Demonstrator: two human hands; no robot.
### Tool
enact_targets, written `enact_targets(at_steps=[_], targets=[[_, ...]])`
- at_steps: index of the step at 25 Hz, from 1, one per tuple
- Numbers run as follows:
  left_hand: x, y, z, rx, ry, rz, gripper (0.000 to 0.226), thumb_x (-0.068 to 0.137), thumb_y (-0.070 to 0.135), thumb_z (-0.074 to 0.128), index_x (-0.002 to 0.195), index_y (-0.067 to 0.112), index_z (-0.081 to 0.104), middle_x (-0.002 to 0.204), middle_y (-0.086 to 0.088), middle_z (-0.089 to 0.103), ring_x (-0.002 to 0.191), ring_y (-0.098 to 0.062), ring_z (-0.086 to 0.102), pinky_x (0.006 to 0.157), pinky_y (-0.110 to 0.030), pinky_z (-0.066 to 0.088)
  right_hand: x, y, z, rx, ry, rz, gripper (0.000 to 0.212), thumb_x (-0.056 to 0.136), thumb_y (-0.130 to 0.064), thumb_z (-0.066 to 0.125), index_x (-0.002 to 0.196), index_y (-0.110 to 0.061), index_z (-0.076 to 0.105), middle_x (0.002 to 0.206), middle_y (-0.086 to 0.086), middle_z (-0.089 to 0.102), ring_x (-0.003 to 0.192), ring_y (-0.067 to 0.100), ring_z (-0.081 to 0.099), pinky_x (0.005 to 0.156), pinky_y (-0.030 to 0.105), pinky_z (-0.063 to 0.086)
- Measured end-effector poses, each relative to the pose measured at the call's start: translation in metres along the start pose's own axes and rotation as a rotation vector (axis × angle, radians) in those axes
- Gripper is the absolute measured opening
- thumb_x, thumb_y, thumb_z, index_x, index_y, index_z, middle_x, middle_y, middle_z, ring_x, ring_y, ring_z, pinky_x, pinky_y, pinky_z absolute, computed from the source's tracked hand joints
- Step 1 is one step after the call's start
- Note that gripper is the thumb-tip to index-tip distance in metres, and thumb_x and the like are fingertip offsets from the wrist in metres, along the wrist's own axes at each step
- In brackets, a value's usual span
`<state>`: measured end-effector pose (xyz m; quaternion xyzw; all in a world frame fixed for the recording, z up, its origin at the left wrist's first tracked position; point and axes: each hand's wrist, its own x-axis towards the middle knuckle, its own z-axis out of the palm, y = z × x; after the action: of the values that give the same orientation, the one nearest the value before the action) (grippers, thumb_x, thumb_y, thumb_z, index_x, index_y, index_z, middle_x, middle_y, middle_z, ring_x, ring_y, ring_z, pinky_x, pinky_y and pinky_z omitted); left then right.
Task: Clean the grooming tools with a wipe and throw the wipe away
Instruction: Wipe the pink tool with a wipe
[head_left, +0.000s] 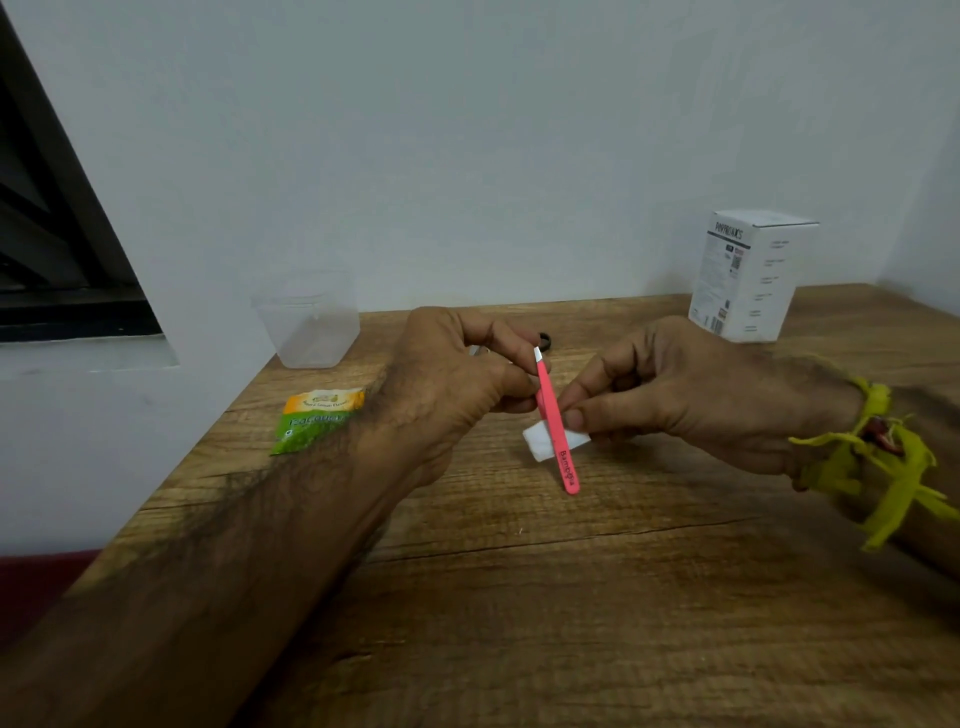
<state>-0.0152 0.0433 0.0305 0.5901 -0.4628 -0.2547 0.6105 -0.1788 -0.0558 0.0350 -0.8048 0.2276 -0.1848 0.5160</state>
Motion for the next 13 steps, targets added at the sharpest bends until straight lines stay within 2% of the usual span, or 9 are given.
enact_targets(at_steps=[4,8,11,13], targets=[[0.0002,-0.0006,0.0009,-0.013,0.013,-0.011,0.041,0.068,-0.027,0.069,0.051,0.01,0.068,0.093,-0.006,0.073,0.079,-0.027,0.074,0.061,-0.031,0.061,-0.0027,-0.0043,-0.0008,-0.014,-0.077,0.098,0.013,0.076,-0.005,0.078,0.088,0.001,0.077,0.073,0.01,0.073,0.058,0.009,0.063,0.052,0.016,0.049],[-0.0015,0.0019,0.0016,-0.013,0.008,-0.017,0.046,0.069,-0.027,0.069,0.047,0.014,0.068,0.092,-0.006,0.073,0.079,-0.027,0.074,0.06,-0.031,0.062,-0.0032,-0.0057,-0.0011,-0.039,-0.083,0.11,0.014,0.078,-0.004,0.077,0.089,0.003,0.076,0.075,0.012,0.072,0.058,0.008,0.063,0.052,0.016,0.05],[-0.0015,0.0029,0.0015,-0.011,0.022,-0.022,0.043,0.069,-0.027,0.069,0.049,0.011,0.068,0.095,-0.008,0.073,0.08,-0.028,0.074,0.061,-0.031,0.062,-0.0024,-0.0042,0.0,-0.026,-0.039,0.103,0.011,0.077,-0.005,0.078,0.086,0.001,0.077,0.073,0.012,0.072,0.057,0.009,0.063,0.052,0.017,0.05],[-0.0015,0.0024,0.0019,-0.004,0.02,-0.026,0.04,0.069,-0.026,0.069,0.051,0.009,0.069,0.093,-0.008,0.074,0.079,-0.029,0.075,0.061,-0.031,0.061,-0.0023,-0.0039,-0.0014,-0.034,-0.065,0.12,0.014,0.077,-0.005,0.079,0.088,0.002,0.076,0.072,0.011,0.072,0.058,0.009,0.063,0.052,0.017,0.051]])
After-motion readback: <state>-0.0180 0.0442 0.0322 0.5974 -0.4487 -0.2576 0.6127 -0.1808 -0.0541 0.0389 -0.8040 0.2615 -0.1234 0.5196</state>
